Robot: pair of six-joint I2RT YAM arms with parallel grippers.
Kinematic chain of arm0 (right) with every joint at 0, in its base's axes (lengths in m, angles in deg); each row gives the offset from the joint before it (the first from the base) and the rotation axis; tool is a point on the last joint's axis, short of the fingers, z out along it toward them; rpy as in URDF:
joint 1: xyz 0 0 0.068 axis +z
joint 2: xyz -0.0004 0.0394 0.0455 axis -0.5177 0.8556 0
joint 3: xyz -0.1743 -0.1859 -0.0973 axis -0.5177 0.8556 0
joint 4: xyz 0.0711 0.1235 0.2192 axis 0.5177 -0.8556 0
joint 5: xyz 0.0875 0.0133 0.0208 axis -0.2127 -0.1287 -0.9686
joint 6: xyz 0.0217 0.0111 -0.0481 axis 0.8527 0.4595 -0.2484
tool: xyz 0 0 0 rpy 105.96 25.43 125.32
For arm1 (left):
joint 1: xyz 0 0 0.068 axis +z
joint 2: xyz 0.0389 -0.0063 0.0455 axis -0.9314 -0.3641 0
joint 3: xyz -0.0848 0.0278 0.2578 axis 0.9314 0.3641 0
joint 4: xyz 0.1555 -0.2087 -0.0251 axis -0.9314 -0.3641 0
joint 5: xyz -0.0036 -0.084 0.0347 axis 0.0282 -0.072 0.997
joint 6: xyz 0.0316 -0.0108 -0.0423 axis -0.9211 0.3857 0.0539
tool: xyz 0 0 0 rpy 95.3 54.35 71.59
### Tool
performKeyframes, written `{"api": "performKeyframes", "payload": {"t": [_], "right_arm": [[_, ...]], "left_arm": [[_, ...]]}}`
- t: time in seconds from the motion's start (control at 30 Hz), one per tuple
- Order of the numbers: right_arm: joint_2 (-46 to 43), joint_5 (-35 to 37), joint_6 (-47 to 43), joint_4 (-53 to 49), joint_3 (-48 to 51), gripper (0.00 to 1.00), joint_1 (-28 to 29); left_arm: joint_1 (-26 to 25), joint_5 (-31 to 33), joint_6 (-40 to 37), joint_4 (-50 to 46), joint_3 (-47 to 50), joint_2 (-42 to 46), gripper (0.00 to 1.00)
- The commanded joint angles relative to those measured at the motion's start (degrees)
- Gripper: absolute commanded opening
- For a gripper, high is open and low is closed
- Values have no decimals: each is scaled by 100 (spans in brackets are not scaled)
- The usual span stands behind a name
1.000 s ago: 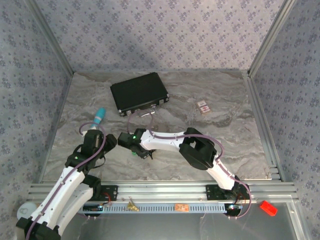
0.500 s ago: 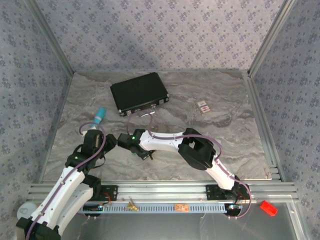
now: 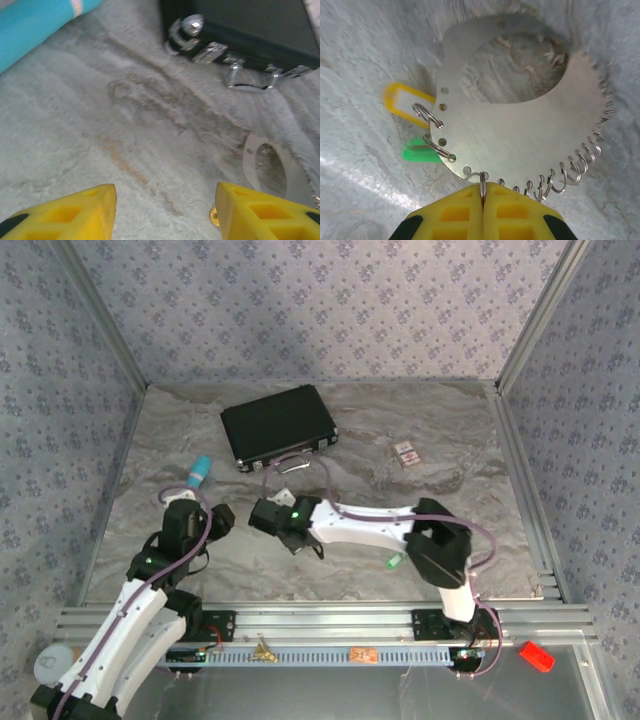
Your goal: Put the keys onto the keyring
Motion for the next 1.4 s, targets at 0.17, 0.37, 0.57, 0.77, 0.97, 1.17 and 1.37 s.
{"api": "performKeyframes", "payload": {"t": [0.17, 0.37, 0.57, 0.77, 0.97, 1.17, 1.37], "right_arm": [[-1481, -1026, -1526, 2046, 1764, 0, -485], [-2513, -2958, -2379, 3495, 3181, 0, -1315], [-3197, -4398, -3056, 4494, 4019, 0, -1944], [-3351, -5297, -3733, 4586, 4135, 0, -2299], [-3479, -5785, -4640, 4568, 4286, 0, -2320], [-3552, -5844, -5207, 4405, 4295, 0, -2295], [-3530, -5672, -5298, 4268, 4194, 0, -2259]], "left_arm": [[-540, -665, -1611, 1771, -248, -391, 55], [-894, -1375, -3006, 2500, -266, -1106, 50], [-1208, -2402, -4470, 3048, -64, -1432, 40], [-1450, -3388, -5807, 3259, -11, -1730, 28], [-1543, -3768, -6316, 3548, -73, -2260, 23], [-1650, -4169, -6834, 3594, -187, -2619, 23], [-1808, -4608, -7237, 3350, -293, -3028, 24]]}}
